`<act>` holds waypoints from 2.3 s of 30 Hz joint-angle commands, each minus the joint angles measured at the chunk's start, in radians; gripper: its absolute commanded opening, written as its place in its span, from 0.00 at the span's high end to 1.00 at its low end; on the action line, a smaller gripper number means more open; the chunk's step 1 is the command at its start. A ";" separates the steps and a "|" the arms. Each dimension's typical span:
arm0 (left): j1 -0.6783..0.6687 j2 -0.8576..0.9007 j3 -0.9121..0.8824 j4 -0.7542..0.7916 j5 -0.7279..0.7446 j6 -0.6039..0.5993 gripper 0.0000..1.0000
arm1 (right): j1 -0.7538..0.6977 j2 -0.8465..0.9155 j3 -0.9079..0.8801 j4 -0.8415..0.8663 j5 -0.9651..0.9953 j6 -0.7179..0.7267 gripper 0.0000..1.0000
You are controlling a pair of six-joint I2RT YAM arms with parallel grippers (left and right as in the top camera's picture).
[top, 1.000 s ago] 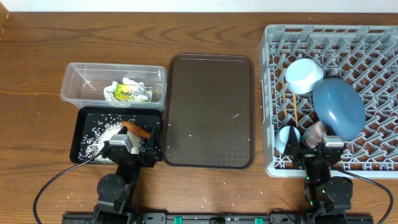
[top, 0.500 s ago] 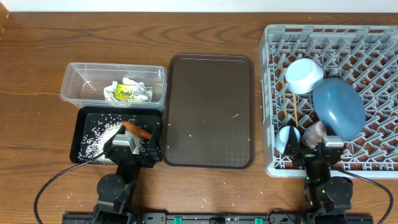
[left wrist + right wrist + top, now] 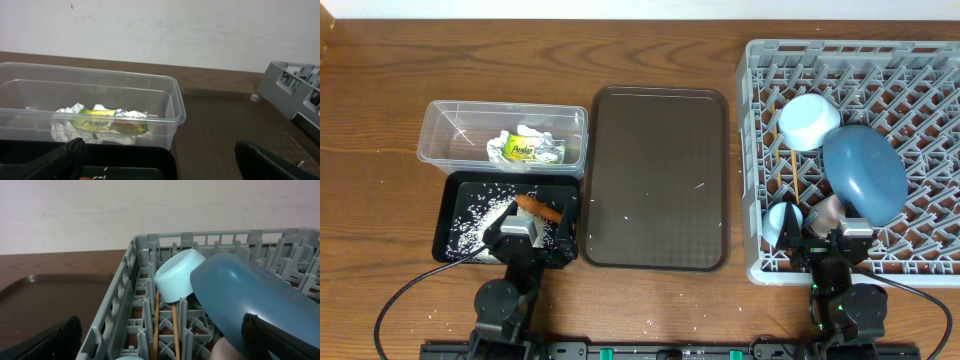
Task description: Sort waste into correct bins and load items into the dishwasher rack
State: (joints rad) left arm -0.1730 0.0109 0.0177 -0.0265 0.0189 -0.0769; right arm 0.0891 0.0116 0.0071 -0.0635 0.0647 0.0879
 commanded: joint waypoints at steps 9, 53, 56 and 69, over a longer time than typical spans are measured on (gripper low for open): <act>0.004 -0.007 -0.014 -0.047 -0.028 0.017 0.04 | -0.005 -0.006 -0.002 -0.003 0.010 0.013 0.01; 0.004 -0.007 -0.014 -0.046 -0.028 0.017 0.04 | -0.005 -0.006 -0.002 -0.003 0.010 0.013 0.01; 0.004 -0.007 -0.014 -0.047 -0.028 0.017 0.04 | -0.005 -0.006 -0.002 -0.003 0.010 0.012 0.01; 0.004 -0.007 -0.014 -0.047 -0.028 0.017 0.04 | -0.005 -0.006 -0.002 -0.003 0.010 0.012 0.01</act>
State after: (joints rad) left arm -0.1730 0.0109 0.0181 -0.0269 0.0193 -0.0761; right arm 0.0891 0.0120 0.0071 -0.0635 0.0647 0.0879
